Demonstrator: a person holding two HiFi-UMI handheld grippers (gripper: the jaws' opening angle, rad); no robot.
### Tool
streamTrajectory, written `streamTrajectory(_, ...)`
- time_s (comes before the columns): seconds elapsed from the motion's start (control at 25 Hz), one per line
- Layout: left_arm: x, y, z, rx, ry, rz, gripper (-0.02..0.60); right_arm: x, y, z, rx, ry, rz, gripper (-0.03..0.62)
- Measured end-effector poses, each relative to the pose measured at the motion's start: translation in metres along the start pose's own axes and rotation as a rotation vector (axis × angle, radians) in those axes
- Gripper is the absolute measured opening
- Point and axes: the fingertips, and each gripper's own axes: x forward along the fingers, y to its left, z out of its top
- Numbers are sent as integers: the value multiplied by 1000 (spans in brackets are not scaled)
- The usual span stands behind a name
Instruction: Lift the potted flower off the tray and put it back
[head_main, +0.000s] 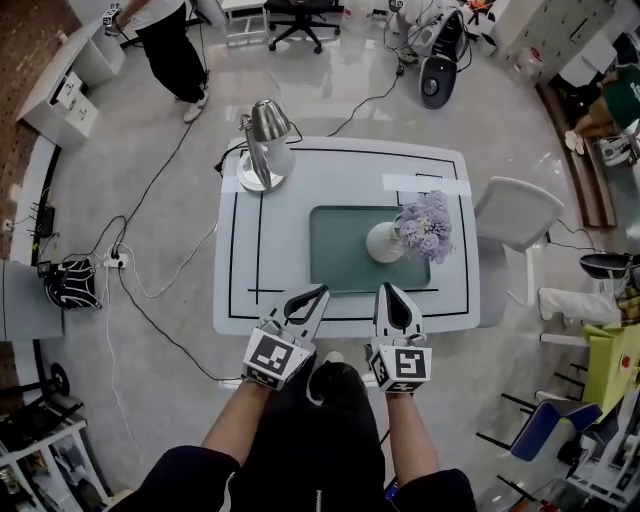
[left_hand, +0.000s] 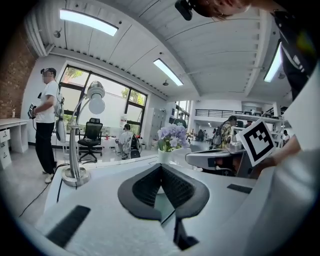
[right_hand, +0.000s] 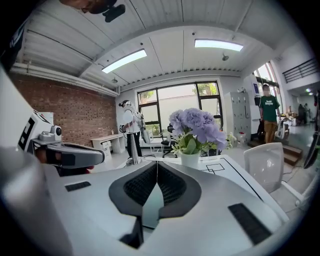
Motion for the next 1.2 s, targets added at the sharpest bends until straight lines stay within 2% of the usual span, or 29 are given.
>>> streamTrajectory(0.24,34,22,-6,-40,11,-5,6,41,-40,-12,-33,11,-72,13)
streamTrajectory(0.28,38,24,-6,-46,13,-3,6,47,-47,-14,-33,11,-79,52)
streamTrajectory(0.32,43,25,-6,-53,16,-1,6,53,-54,-15,-31,9,-83,126)
streamTrajectory(0.4,50,25,-4,-59,17,3,6,64,-70,-15,-33,-2,-92,196)
streamTrajectory(0.6,52,27,-7,-69,34,26,6,95,-91,-6,-98,-52,-97,279)
streamTrajectory(0.84,43,45,-25,-103,58,84,6,125,-95,-6,-91,-90,-93,288)
streamTrajectory(1.12,40,53,-34,-111,75,106,6,142,-101,-10,-96,-104,-117,287)
streamTrajectory(1.2,39,54,-36,-114,77,107,6,143,-102,-10,-100,-108,-121,270)
